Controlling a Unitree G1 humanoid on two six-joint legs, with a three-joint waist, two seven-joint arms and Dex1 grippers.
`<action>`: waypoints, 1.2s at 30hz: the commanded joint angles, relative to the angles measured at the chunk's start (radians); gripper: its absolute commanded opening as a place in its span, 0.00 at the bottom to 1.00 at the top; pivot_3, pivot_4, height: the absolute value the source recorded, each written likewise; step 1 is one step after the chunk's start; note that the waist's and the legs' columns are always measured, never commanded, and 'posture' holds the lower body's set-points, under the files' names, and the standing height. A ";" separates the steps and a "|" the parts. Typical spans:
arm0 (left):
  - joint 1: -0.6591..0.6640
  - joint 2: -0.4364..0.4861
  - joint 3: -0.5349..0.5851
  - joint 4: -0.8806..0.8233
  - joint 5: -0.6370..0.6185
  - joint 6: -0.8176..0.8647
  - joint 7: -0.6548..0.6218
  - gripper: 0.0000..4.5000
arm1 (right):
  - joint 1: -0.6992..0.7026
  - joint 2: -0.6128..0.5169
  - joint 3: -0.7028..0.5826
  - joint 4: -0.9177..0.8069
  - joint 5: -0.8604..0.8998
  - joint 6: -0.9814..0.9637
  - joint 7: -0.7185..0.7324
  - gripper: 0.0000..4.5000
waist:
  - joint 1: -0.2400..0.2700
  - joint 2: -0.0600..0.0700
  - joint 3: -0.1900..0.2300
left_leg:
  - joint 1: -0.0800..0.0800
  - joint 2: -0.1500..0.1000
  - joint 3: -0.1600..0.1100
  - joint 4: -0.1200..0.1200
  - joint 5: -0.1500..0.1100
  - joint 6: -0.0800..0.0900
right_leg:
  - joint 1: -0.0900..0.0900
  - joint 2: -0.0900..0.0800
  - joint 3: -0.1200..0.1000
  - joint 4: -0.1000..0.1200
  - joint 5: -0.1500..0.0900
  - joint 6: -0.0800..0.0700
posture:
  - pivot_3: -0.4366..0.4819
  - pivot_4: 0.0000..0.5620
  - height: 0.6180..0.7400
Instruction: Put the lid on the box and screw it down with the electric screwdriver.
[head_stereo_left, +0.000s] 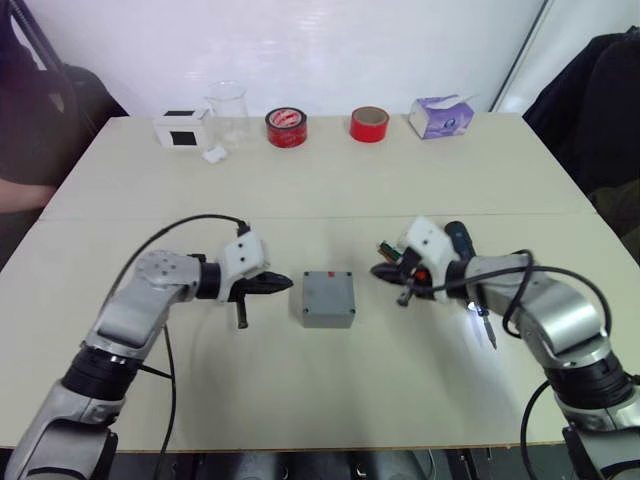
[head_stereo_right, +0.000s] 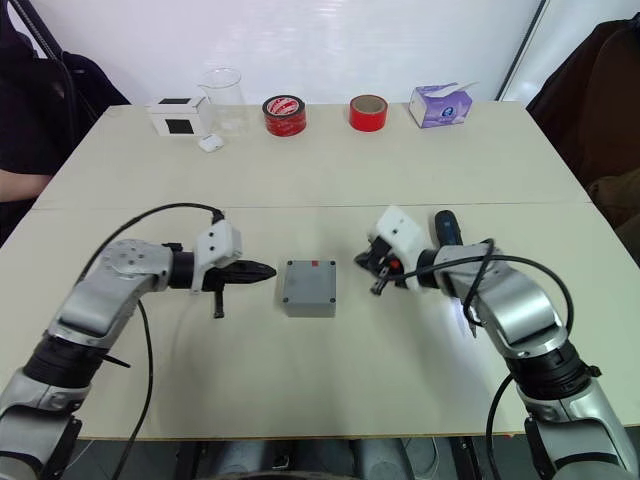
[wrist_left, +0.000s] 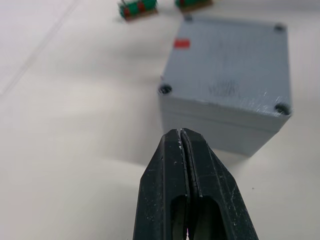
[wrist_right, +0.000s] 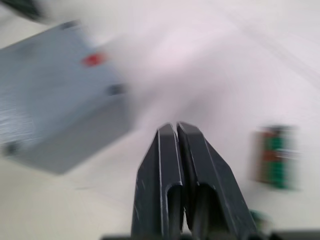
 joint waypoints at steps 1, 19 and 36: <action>-0.070 -0.016 0.070 -0.074 -0.082 0.042 0.030 0.00 | -0.047 0.022 -0.035 0.116 -0.043 -0.071 -0.039 0.17 | 0.002 0.000 0.000 | 0.000 0.000 0.000 0.000 0.000 0.000 | 0.000 0.000 0.000 0.000 0.000 0.000 | 0.48 0.27 1.00; -0.126 -0.044 0.041 -0.166 -0.162 0.145 0.089 0.00 | -0.137 0.129 -0.073 0.437 -0.050 -0.141 -0.027 0.62 | -0.002 0.000 0.000 | 0.000 0.000 0.001 0.001 0.001 -0.002 | 0.000 0.001 0.001 0.001 0.000 0.000 | 0.48 0.27 1.00; -0.128 -0.037 0.031 -0.174 -0.154 0.150 0.102 0.00 | -0.122 0.134 -0.057 0.449 -0.074 -0.137 -0.021 0.62 | -0.002 0.000 0.000 | 0.000 0.000 0.001 0.001 0.001 -0.002 | 0.000 0.001 0.001 0.001 0.000 0.000 | 0.48 0.27 1.00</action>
